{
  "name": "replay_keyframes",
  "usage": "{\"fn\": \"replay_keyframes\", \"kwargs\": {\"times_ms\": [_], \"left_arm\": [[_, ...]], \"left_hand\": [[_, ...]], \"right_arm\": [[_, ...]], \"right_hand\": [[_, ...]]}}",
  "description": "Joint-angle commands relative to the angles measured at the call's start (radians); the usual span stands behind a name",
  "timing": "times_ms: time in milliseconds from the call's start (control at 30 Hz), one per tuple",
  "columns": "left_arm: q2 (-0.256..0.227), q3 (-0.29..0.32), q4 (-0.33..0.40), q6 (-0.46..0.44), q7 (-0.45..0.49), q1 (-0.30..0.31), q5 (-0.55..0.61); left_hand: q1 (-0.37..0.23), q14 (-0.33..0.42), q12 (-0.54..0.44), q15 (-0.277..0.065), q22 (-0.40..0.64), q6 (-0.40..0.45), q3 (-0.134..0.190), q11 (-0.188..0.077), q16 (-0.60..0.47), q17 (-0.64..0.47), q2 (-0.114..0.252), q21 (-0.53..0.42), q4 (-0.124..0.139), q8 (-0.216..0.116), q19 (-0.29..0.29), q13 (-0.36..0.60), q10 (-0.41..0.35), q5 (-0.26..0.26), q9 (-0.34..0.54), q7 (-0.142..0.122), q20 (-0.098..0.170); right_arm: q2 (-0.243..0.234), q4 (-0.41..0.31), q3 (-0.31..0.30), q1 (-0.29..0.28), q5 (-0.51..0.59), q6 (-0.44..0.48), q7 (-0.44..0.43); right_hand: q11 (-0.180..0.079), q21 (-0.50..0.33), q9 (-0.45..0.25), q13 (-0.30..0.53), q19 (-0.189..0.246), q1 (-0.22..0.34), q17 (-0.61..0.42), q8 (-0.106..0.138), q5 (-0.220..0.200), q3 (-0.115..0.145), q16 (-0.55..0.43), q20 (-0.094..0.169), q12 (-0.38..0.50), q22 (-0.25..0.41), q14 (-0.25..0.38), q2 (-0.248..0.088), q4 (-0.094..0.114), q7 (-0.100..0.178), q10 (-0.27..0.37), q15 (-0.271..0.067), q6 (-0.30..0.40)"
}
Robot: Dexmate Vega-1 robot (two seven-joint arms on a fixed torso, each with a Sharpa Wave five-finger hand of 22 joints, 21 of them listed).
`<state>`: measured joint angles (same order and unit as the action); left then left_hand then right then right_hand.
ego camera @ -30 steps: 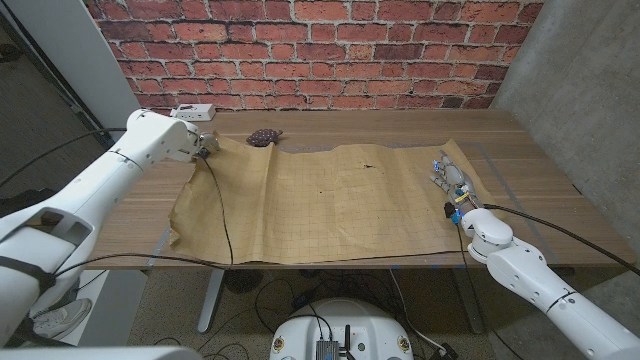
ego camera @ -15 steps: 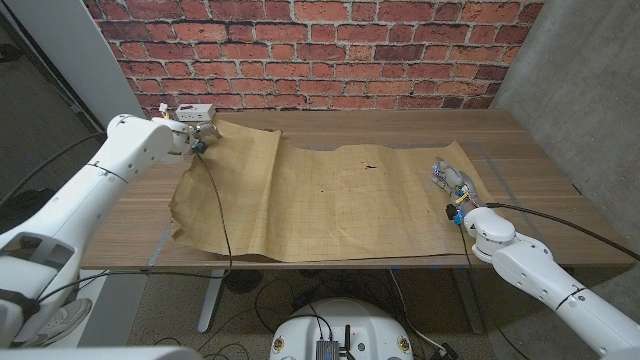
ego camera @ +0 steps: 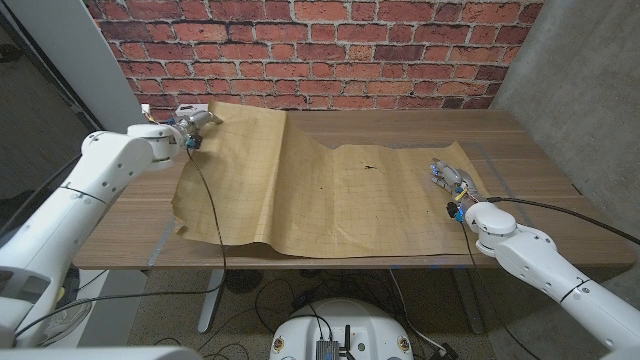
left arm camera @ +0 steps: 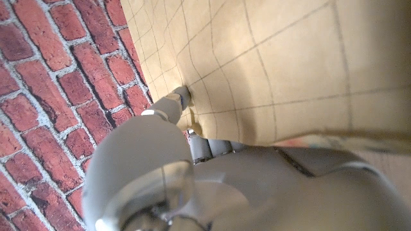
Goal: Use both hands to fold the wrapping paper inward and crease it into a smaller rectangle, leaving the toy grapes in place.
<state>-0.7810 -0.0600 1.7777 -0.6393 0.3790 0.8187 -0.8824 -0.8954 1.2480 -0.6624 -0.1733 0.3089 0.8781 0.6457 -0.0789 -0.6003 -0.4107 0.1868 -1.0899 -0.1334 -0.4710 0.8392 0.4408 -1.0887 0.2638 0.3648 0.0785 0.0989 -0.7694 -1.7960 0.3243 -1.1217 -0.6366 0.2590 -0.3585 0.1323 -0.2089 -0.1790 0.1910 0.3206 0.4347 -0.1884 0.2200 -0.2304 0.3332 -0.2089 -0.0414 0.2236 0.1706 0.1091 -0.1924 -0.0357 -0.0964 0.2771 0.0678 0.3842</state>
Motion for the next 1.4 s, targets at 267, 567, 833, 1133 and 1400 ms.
{"fn": "replay_keyframes", "kwargs": {"times_ms": [267,567,833,1133,1400], "left_arm": [[0.051,-0.002,-0.066,0.247,-0.173,0.006,-0.140],[0.068,-0.072,-0.101,0.269,-0.205,-0.056,-0.147],[0.103,-0.150,-0.160,0.279,-0.263,-0.136,-0.137],[0.139,-0.218,-0.191,0.242,-0.234,-0.204,-0.113],[0.145,-0.291,-0.165,0.157,-0.125,-0.257,-0.036]], "left_hand": [[0.015,-0.010,-0.006,-0.019,0.000,0.031,0.018,-0.039,0.022,-0.011,-0.011,-0.040,0.007,-0.011,0.003,0.012,-0.009,0.012,0.031,0.037,0.025],[0.025,-0.017,0.001,-0.022,-0.007,0.023,0.028,-0.043,0.039,-0.012,-0.014,-0.063,0.011,-0.015,0.001,0.003,-0.002,0.016,0.050,0.034,0.035],[0.036,-0.021,0.007,-0.023,-0.016,0.016,0.037,-0.044,0.058,-0.008,-0.017,-0.082,0.014,-0.018,-0.003,-0.002,0.007,0.018,0.067,0.030,0.043],[0.054,-0.029,0.028,-0.019,-0.033,0.009,0.050,-0.043,0.104,0.030,-0.020,-0.107,0.020,-0.022,-0.009,-0.021,0.024,0.019,0.079,0.033,0.049],[0.081,-0.057,0.093,-0.004,-0.068,0.002,0.083,-0.016,0.176,0.110,-0.034,-0.141,0.013,-0.011,-0.014,-0.070,0.040,0.021,0.061,0.042,0.046]], "right_arm": [[-0.033,-0.009,0.064,0.059,0.003,0.102,0.063],[-0.034,0.003,0.094,0.087,0.012,0.109,0.102],[-0.036,0.004,0.109,0.102,0.023,0.107,0.121],[-0.040,-0.003,0.119,0.107,0.030,0.110,0.132],[-0.036,0.001,0.123,0.103,0.037,0.089,0.138]], "right_hand": [[-0.001,-0.010,-0.006,0.003,0.040,0.012,-0.004,-0.005,0.009,0.022,-0.010,-0.022,0.005,0.002,0.022,0.003,0.003,-0.002,0.019,0.002,0.019],[0.000,-0.009,-0.006,0.003,0.044,0.012,-0.005,-0.008,0.011,0.028,-0.009,-0.022,0.004,0.002,0.023,0.006,0.005,-0.003,0.022,0.003,0.021],[0.003,-0.008,-0.006,0.003,0.046,0.013,-0.005,-0.010,0.013,0.033,-0.008,-0.021,0.002,0.002,0.026,0.008,0.005,-0.003,0.024,0.003,0.022],[0.000,-0.006,-0.006,0.003,0.047,0.013,-0.006,-0.011,0.015,0.038,-0.006,-0.021,0.000,0.002,0.028,0.010,0.006,-0.003,0.024,0.003,0.024],[-0.001,-0.005,-0.006,0.003,0.047,0.013,-0.006,-0.013,0.017,0.043,-0.005,-0.021,-0.002,0.002,0.027,0.011,0.006,-0.003,0.024,0.004,0.024]]}}
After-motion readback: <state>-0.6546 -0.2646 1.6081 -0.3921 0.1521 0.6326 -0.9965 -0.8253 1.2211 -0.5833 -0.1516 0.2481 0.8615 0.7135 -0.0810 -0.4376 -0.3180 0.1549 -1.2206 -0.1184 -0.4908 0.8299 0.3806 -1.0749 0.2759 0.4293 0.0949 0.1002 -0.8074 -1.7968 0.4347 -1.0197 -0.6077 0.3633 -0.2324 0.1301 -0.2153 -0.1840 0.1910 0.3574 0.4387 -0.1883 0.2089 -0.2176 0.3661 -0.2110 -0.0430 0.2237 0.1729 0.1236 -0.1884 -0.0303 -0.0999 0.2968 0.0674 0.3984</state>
